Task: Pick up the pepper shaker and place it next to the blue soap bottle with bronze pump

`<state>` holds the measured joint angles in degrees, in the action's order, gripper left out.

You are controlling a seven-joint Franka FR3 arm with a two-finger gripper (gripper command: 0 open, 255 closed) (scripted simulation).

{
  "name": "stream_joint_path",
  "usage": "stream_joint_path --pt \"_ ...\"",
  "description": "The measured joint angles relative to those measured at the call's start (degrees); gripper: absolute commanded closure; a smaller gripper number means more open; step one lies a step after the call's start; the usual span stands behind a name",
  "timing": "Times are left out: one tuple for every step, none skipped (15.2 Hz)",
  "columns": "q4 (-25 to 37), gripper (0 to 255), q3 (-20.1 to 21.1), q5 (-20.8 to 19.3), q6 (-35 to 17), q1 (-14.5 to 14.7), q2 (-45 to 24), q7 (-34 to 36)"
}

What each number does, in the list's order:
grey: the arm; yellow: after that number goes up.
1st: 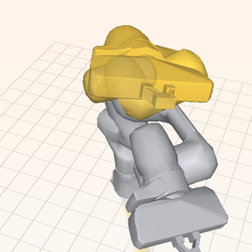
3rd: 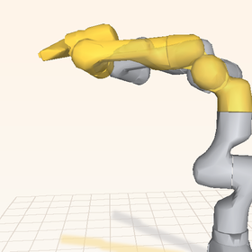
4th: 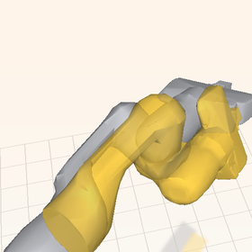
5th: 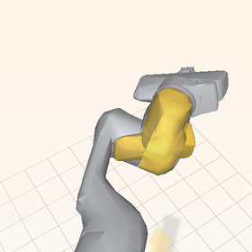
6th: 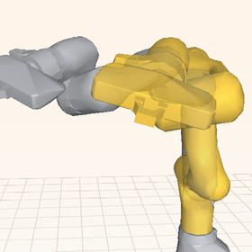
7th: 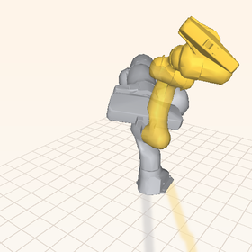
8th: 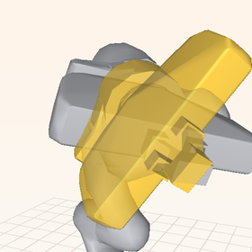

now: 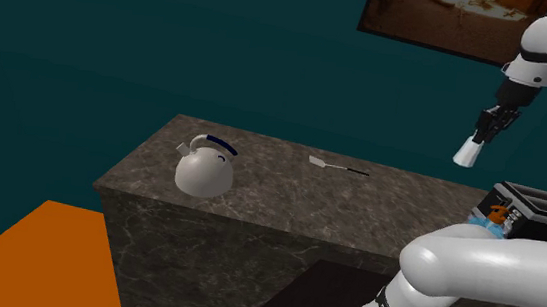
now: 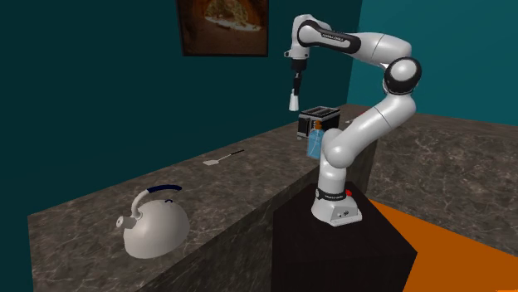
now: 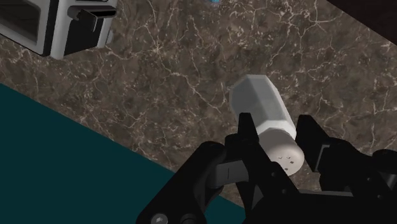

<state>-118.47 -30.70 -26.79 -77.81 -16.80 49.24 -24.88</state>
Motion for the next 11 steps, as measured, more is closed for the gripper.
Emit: stream_joint_path --pt "1.41 255 -1.52 -0.82 0.15 0.13 -0.61 -1.64" --pt "2.32 255 -2.86 -1.45 -0.1 0.34 -1.16 -2.87" --pt "3.36 255 -4.44 -2.21 -0.35 0.57 -1.75 -4.34" --pt "4.43 255 -5.94 -2.78 -0.68 0.92 -2.5 -5.6" --pt "5.41 255 -7.48 -3.45 -0.94 1.17 -3.01 -7.0" --pt "6.87 255 -8.89 -3.9 -0.92 1.56 -3.77 -8.37" --pt "7.73 255 -10.37 -4.41 -1.33 1.93 -4.35 -9.55" --pt "8.03 255 -11.47 -4.87 -1.8 2.14 -4.61 -10.37" --pt "7.64 255 -11.95 -5.16 -2.28 2.12 -4.5 -10.58" --pt "6.99 255 -12.25 -5.4 -2.8 2.05 -4.28 -10.6" --pt "6.27 255 -12.53 -5.63 -3.38 1.97 -4.05 -10.55"
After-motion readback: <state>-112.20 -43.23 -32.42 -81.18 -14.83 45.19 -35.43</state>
